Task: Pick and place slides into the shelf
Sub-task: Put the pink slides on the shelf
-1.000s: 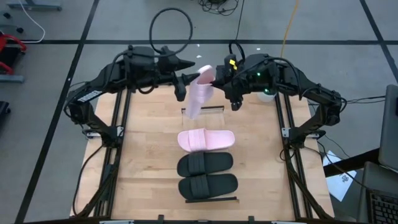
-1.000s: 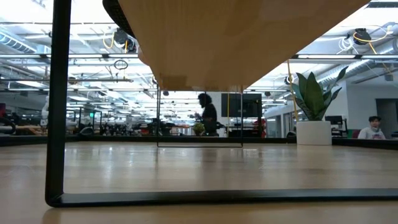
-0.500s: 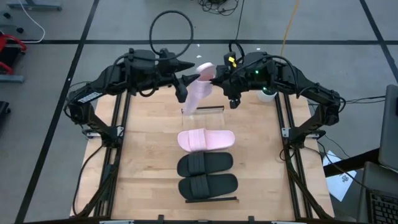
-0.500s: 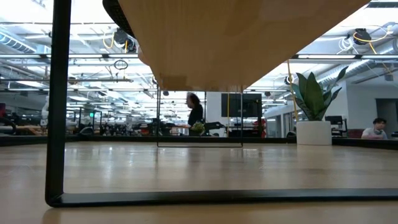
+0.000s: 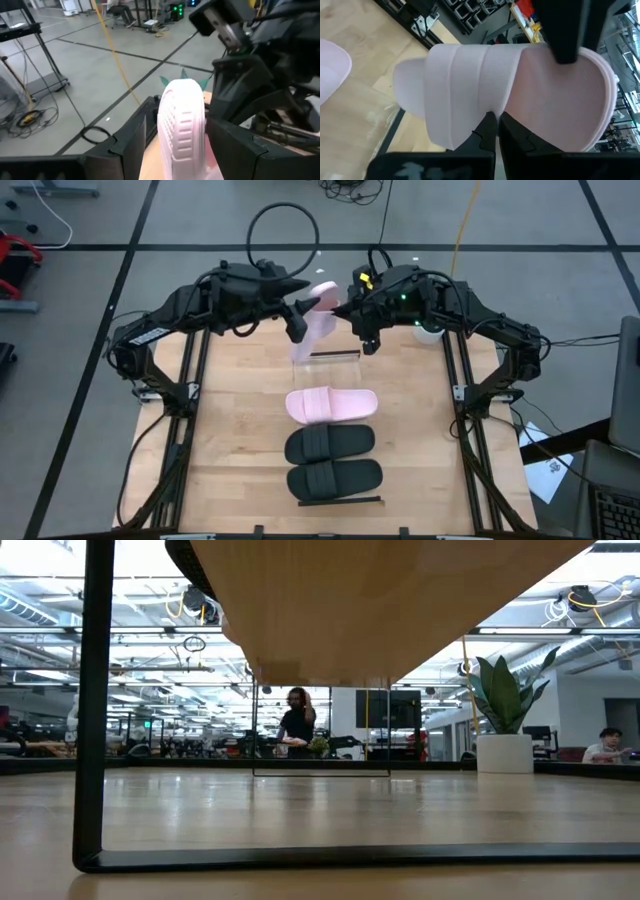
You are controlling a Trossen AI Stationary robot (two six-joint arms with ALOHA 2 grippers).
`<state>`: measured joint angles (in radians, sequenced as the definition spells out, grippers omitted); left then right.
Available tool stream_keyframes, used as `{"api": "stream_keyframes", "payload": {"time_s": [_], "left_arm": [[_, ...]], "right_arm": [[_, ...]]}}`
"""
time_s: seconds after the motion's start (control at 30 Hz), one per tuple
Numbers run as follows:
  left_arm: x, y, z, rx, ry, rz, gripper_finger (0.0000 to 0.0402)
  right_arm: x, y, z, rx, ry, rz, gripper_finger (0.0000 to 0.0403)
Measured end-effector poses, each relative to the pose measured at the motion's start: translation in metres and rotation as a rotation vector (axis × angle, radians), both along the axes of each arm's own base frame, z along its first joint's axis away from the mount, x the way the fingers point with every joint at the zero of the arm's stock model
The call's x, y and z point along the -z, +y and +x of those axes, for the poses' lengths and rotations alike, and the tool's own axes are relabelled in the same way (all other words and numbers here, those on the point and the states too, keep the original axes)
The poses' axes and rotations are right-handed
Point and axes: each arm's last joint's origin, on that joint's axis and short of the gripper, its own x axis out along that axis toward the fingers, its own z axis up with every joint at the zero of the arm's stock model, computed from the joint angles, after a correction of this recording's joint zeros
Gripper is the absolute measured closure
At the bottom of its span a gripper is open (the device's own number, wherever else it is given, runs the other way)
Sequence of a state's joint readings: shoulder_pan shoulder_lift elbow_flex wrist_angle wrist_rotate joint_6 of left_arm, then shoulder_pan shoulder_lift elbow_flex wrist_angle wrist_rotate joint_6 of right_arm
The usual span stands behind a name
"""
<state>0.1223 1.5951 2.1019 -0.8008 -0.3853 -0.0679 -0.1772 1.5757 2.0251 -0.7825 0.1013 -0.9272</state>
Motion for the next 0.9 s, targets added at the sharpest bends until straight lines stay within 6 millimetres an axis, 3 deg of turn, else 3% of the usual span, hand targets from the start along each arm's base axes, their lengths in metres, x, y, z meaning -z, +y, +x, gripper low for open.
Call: {"api": "stream_keyframes", "payload": {"time_s": [0.4,0.53,0.7,0.9], "left_arm": [[0.003,0.009,-0.002,-0.030,0.015,-0.027,0.0204],[0.007,0.014,-0.002,-0.008,0.041,-0.069,0.0260],[0.011,0.018,0.002,0.006,0.061,-0.067,0.0371],[0.010,0.018,0.001,0.007,0.057,-0.056,0.0391]], "right_arm": [[0.000,0.002,0.000,-0.006,-0.001,0.000,0.0403],[0.000,0.007,0.001,-0.025,0.001,-0.006,0.0403],[0.000,0.011,0.002,-0.035,0.003,-0.003,0.0403],[0.000,0.011,0.002,-0.030,-0.002,0.000,0.0403]]}}
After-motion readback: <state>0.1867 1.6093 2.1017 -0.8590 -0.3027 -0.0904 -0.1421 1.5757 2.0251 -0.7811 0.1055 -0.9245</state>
